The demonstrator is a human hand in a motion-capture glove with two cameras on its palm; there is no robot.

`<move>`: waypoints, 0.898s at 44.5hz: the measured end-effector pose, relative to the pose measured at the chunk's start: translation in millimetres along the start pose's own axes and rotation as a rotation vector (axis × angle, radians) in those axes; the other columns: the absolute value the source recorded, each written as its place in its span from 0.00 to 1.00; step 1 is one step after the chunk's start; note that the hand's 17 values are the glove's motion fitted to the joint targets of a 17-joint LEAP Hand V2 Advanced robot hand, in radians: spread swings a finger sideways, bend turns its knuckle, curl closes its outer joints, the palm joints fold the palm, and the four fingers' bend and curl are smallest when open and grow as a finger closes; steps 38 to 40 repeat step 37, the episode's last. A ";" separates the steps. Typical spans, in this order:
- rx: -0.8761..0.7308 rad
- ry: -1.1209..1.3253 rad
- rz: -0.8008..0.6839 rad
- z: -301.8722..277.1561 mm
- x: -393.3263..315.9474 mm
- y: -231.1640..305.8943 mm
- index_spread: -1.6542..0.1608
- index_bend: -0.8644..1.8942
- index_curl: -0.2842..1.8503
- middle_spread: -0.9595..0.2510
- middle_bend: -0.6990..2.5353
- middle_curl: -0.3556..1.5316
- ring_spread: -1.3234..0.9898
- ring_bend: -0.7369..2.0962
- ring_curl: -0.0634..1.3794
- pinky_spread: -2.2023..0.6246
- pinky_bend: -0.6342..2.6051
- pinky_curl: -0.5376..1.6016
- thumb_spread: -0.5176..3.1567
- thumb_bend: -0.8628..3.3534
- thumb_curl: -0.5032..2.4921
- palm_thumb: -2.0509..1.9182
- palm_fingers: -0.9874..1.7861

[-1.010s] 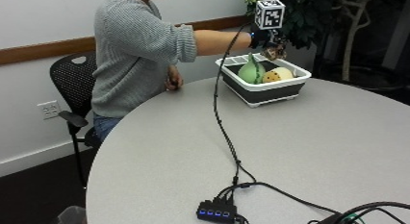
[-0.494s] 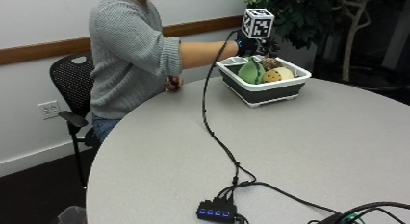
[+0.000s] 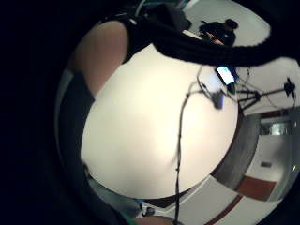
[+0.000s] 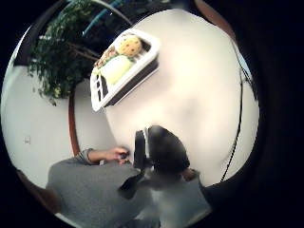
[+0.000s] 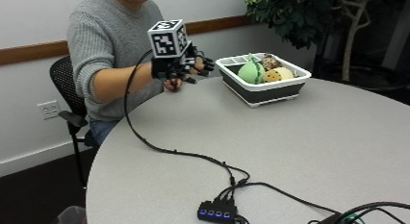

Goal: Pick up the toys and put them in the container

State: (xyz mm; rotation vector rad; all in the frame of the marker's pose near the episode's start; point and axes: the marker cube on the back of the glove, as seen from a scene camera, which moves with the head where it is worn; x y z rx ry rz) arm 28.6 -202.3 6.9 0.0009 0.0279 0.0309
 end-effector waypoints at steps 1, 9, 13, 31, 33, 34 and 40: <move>0.010 0.006 0.034 -0.4 9.3 9.1 0.71 0.37 0.31 0.65 0.26 0.40 0.52 0.32 0.35 0.80 0.43 0.41 0.49 0.20 0.31 0.51 0.31; 0.012 0.003 0.113 21.1 34.3 70.5 0.70 0.38 0.31 0.65 0.26 0.39 0.53 0.32 0.33 0.80 0.43 0.41 0.49 0.20 0.30 0.51 0.32; -0.011 -0.006 0.136 40.6 33.1 95.1 0.70 0.38 0.31 0.65 0.26 0.38 0.53 0.32 0.32 0.80 0.42 0.41 0.49 0.20 0.29 0.51 0.33; -0.064 -0.016 0.143 71.0 12.4 124.1 0.69 0.38 0.32 0.65 0.27 0.37 0.53 0.32 0.29 0.80 0.42 0.41 0.50 0.20 0.28 0.52 0.33; -0.070 -0.021 0.146 73.9 11.3 124.7 0.70 0.38 0.32 0.65 0.27 0.36 0.53 0.32 0.29 0.80 0.42 0.41 0.50 0.20 0.28 0.52 0.33; -0.073 -0.022 0.148 75.3 11.1 124.9 0.70 0.38 0.32 0.65 0.27 0.36 0.53 0.32 0.29 0.80 0.42 0.41 0.50 0.20 0.28 0.52 0.33; -0.077 -0.020 0.150 77.6 11.6 125.2 0.70 0.38 0.32 0.65 0.27 0.36 0.53 0.32 0.29 0.80 0.42 0.41 0.50 0.20 0.28 0.52 0.33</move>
